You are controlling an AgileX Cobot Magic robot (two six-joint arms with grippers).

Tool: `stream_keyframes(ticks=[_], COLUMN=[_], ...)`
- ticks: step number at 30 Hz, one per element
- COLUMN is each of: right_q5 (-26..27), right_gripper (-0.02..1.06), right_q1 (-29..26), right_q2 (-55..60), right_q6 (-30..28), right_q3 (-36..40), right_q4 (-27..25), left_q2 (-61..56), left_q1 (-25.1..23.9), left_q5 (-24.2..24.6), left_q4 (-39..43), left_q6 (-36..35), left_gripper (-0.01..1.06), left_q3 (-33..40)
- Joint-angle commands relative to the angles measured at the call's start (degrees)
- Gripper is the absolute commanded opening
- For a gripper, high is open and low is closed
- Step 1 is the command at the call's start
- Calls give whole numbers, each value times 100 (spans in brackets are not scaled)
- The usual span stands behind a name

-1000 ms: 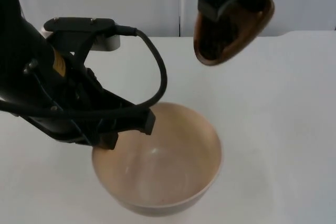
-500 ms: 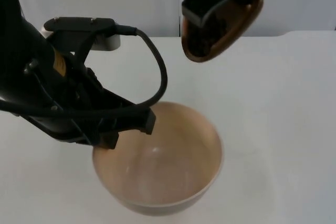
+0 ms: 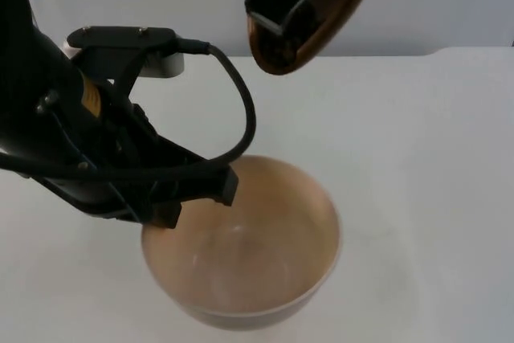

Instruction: Pick up the bowl with the left hand and pour the coffee beans from the cup into the bowl with the right hand.

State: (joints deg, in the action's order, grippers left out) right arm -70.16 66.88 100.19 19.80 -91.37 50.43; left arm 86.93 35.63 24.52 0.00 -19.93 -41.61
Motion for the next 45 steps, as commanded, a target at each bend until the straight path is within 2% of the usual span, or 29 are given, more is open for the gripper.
stream_keyframes(ticks=[1,16,35,45], right_q5=[19,19,19,19], right_gripper=[0,0,0,0], right_q1=[91,179,562,645], right_q2=[-24,-24,253,253], right_q6=[30,30,-28,-186], right_q3=[-9,-9,-9,-9], right_q4=[228,534,1318,1367], left_q2=[1,1,1,1], left_q1=[33,33,33,33], left_q5=[-78,-78,-78,-78], left_q4=[-102,-125,-149,-149], left_q6=[-13,-13,-13,-13], left_gripper=[0,0,0,0], left_q3=[-35,-35,-35,-35])
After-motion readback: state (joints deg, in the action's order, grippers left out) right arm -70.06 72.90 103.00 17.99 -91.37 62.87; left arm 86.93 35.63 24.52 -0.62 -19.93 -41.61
